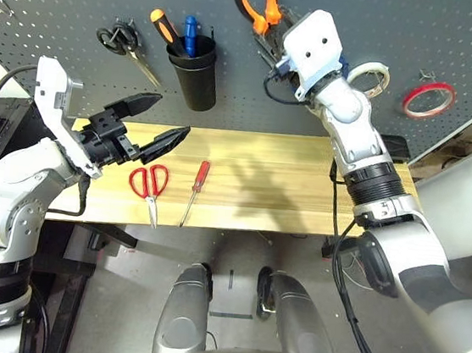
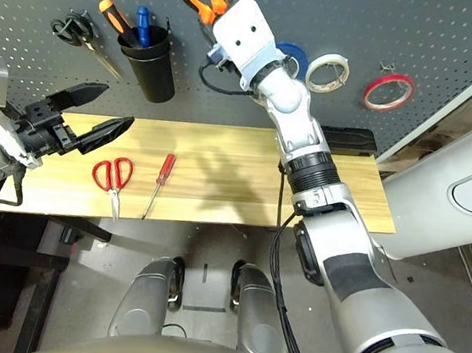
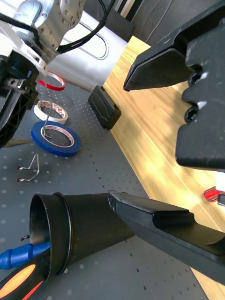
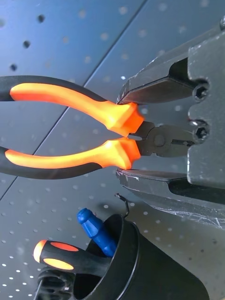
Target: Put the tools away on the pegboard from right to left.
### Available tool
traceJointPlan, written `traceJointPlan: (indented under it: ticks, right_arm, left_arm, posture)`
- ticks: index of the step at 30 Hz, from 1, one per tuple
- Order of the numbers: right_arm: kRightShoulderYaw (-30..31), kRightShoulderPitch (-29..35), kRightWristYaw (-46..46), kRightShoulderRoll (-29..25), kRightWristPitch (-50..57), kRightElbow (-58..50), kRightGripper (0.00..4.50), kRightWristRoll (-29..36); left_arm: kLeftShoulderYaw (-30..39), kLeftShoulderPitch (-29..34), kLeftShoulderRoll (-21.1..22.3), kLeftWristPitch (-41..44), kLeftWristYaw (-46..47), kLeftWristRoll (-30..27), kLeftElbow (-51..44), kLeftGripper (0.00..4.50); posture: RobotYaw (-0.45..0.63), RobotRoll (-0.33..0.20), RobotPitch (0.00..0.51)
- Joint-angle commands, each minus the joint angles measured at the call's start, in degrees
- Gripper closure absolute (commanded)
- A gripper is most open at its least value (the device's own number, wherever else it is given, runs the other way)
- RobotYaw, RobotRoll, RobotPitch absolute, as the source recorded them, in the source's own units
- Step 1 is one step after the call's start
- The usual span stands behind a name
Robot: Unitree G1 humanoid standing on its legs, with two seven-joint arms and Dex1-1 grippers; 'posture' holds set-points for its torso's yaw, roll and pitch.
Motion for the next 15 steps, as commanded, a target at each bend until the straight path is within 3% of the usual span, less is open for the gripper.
traceJointPlan:
  ticks: [1,15]
  right_arm:
    - [0.38,-1.57,-2.34,0.17,-2.81,2.35,2.36,-1.55]
    - [0.74,-4.51,-6.64,0.34,-6.45,8.01,2.36,-5.01]
  left_arm:
    - [-0.59,0.23,0.44,0.3,-0.37,-0.02,-1.08,0.0]
    - [-0.77,-0.01,0.37,0.17,-0.24,0.18,-1.11,0.0]
  posture:
    - [0.1,0.0,0.155]
    - [0.1,0.0,0.163]
